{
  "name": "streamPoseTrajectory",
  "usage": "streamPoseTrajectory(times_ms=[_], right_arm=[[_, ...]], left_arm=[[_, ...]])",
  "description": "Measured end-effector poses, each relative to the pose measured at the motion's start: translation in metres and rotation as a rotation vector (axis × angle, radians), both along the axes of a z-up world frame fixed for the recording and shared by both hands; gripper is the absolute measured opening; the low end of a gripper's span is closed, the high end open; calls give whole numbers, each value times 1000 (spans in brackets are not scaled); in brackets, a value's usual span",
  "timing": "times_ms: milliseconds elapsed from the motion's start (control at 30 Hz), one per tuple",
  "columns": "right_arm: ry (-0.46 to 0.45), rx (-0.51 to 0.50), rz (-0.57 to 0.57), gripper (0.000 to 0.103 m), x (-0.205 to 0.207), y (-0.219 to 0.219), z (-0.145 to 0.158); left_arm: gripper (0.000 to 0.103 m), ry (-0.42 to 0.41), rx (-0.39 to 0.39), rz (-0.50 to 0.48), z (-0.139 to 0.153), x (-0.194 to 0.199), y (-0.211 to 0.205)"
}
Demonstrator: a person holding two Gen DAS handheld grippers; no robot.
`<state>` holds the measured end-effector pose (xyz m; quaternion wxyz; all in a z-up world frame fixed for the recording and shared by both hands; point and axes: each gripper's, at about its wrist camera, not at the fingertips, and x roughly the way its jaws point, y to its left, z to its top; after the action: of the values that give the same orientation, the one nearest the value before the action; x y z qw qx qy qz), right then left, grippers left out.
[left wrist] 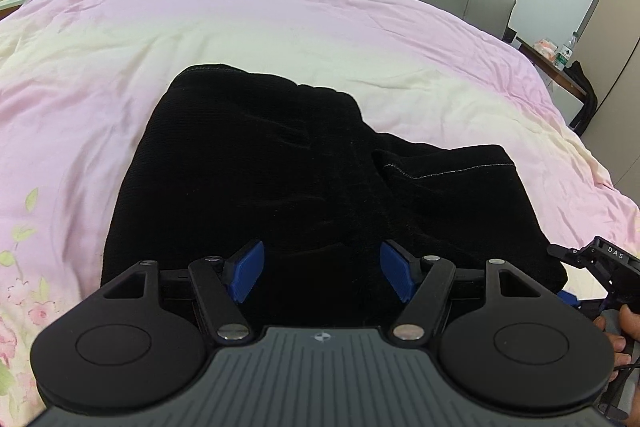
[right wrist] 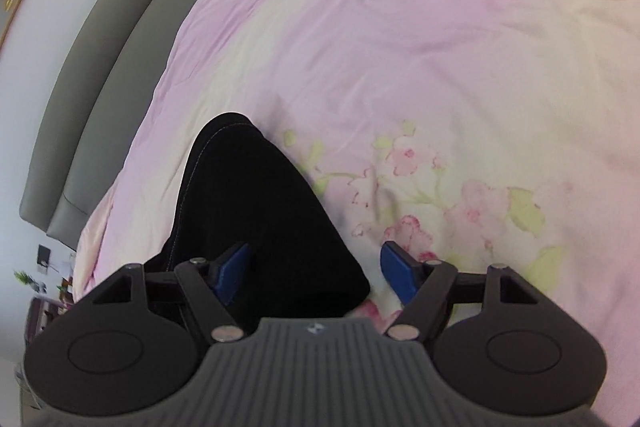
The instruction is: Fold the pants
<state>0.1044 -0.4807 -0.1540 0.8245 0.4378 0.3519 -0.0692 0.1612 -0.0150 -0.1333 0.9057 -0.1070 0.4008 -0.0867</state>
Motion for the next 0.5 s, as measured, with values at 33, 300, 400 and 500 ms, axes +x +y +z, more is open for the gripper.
streamPoseTrajectory(times_ms=[33, 300, 400, 500], right_arm=[[1, 43, -16, 70, -2, -3, -5], [-50, 86, -31, 41, -6, -3, -6], [-187, 50, 5, 33, -8, 4, 14], [-190, 13, 24, 33, -7, 10, 17]], left_arm=[[78, -3, 5, -2, 1, 0, -2], [78, 21, -5, 12, -5, 5, -6], [78, 28, -22, 15, -8, 2, -6], [78, 23, -5, 12, -8, 2, -7]])
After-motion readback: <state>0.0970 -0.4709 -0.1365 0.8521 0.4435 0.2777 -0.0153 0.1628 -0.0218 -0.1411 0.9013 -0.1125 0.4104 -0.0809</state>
